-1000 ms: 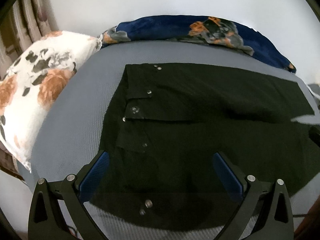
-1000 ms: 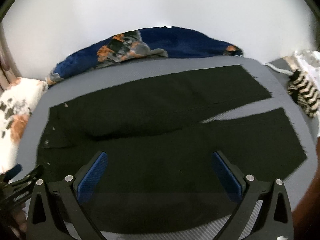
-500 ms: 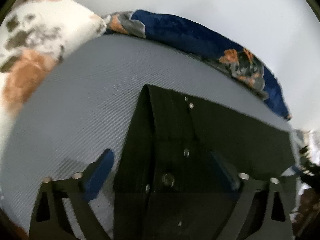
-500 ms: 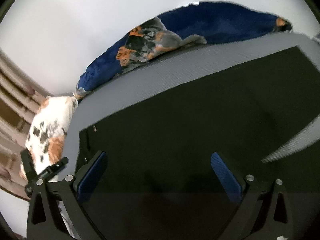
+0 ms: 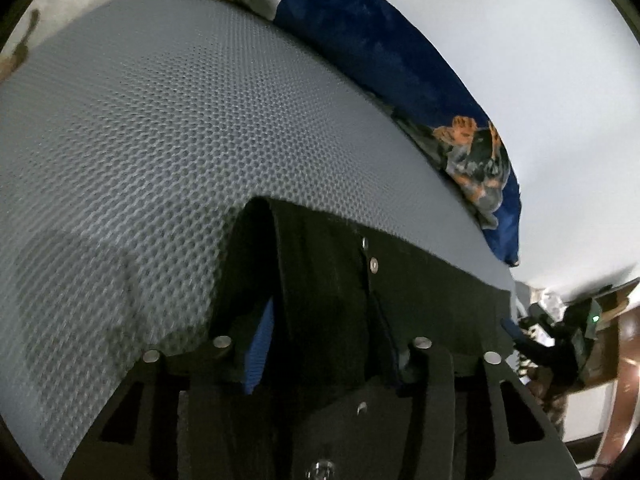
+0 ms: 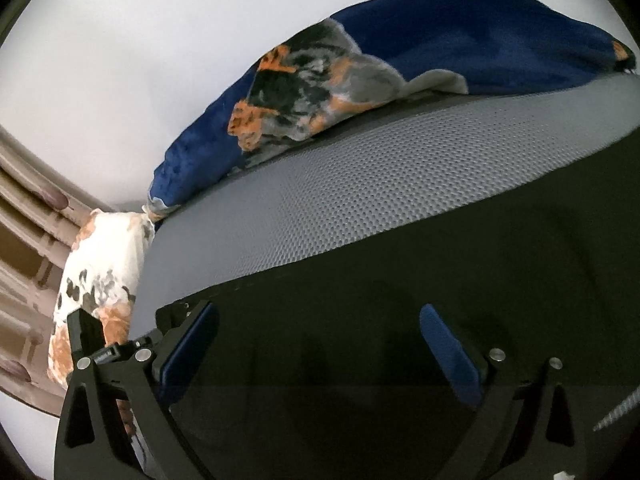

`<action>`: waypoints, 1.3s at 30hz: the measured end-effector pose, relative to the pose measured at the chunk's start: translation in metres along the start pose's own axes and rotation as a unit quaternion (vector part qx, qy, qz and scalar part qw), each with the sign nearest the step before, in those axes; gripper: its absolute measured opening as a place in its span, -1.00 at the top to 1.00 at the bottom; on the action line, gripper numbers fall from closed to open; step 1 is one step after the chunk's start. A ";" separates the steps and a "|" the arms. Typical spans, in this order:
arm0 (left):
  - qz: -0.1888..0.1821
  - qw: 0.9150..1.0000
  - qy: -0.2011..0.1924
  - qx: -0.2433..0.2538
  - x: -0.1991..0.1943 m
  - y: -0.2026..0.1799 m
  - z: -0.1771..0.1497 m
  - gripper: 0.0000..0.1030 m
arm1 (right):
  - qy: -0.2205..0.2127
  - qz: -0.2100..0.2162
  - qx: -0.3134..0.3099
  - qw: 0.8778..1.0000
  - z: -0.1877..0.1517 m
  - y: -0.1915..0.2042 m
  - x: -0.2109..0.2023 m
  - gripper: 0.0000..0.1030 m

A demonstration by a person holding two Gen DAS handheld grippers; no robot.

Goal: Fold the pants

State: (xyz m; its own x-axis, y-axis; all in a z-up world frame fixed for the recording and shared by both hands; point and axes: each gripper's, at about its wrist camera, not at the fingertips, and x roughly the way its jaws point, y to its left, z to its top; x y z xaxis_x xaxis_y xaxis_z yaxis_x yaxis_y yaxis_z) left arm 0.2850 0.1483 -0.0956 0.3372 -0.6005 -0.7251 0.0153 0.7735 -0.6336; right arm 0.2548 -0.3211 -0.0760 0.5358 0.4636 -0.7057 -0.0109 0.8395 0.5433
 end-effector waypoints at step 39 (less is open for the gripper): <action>-0.048 0.975 -0.106 0.190 -0.052 -0.113 -0.032 0.84 | 0.179 0.021 -0.392 0.902 0.053 0.039 0.079 -0.44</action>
State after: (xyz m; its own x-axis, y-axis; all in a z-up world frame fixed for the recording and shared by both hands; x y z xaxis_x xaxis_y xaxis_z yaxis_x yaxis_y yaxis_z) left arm 0.2350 0.0861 0.0049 0.5032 -0.6499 -0.5696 0.3903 0.7590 -0.5212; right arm 0.3417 -0.2670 -0.0862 0.2153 0.4443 -0.8696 -0.6945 0.6957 0.1835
